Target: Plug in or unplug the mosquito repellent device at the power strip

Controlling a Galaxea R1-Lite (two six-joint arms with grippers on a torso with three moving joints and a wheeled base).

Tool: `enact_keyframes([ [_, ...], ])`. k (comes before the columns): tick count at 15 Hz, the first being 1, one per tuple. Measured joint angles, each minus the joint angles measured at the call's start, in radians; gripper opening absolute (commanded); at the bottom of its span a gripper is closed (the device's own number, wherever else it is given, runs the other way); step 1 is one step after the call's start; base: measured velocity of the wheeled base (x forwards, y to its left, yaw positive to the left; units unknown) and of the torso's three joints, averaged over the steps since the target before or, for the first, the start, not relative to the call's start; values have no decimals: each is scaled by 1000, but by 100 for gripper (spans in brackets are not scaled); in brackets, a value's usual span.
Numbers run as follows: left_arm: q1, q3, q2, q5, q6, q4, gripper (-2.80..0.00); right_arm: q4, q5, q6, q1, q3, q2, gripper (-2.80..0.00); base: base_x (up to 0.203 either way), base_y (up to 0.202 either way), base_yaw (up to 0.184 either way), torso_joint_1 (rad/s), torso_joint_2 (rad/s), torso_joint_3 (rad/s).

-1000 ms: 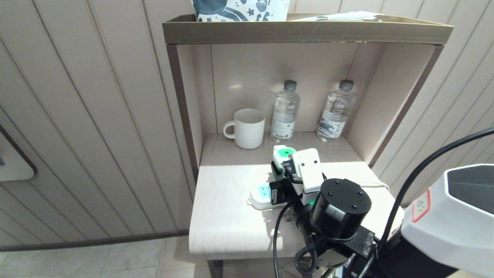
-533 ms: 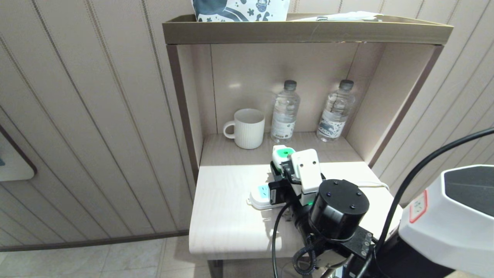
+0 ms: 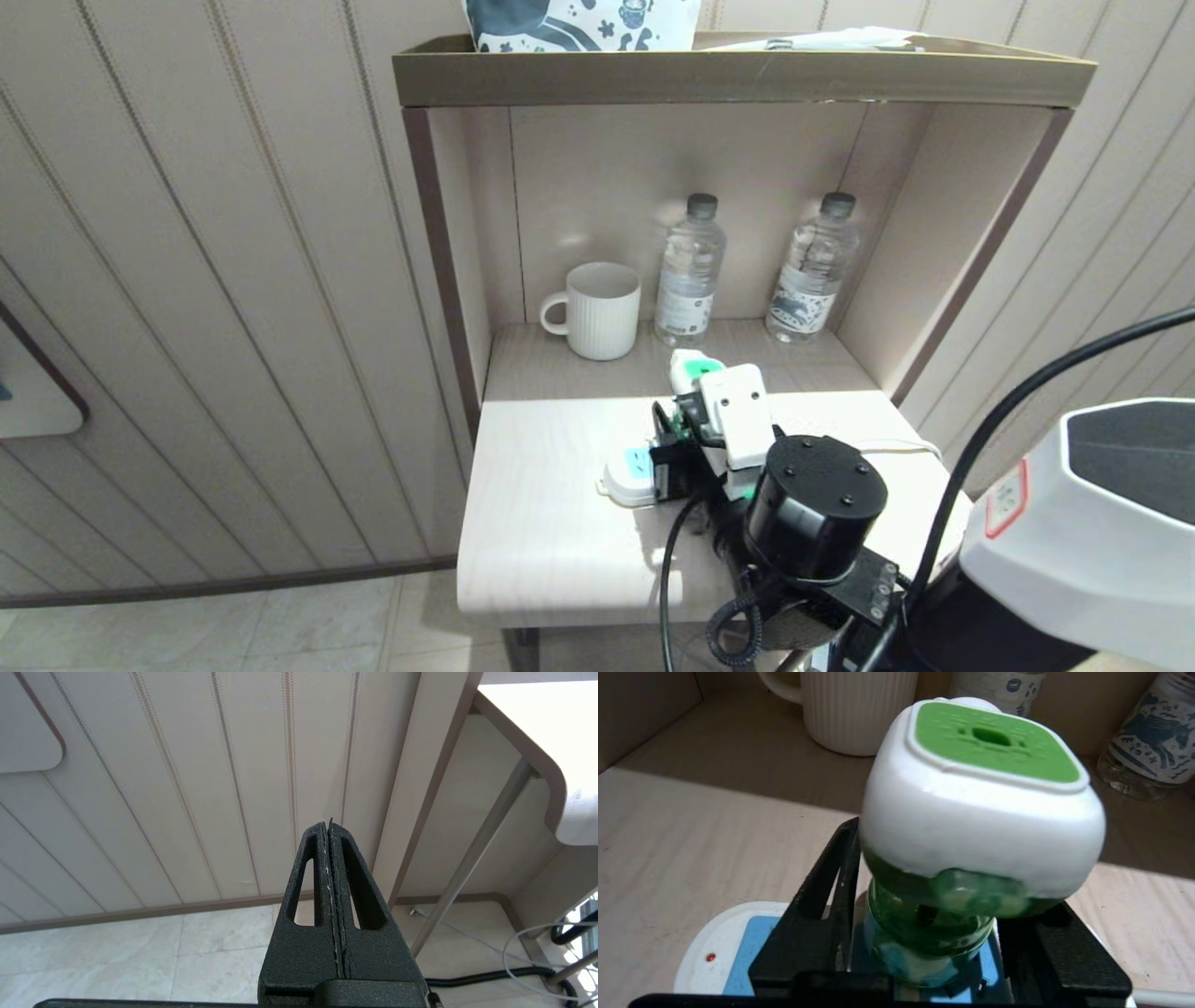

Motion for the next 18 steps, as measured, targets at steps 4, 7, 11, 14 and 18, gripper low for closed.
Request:
enact_keyframes([
  [4,0,0,0,0,0,0,-280,-4,0,1,1,0,0,0,0,0,0,0,0,0],
  [7,0,0,0,0,0,0,-280,-5,0,1,3,1,0,0,0,0,0,0,0,0],
  [11,0,0,0,0,0,0,-280,-5,1,-8,-4,5,-16,0,0,0,0,0,0,0],
  [14,0,0,0,0,-1,0,-280,-6,1,-53,-15,5,-63,0,0,0,0,0,0,0],
  [18,0,0,0,0,0,0,-280,39,5,-105,-31,11,-213,0,0,0,0,0,0,0],
])
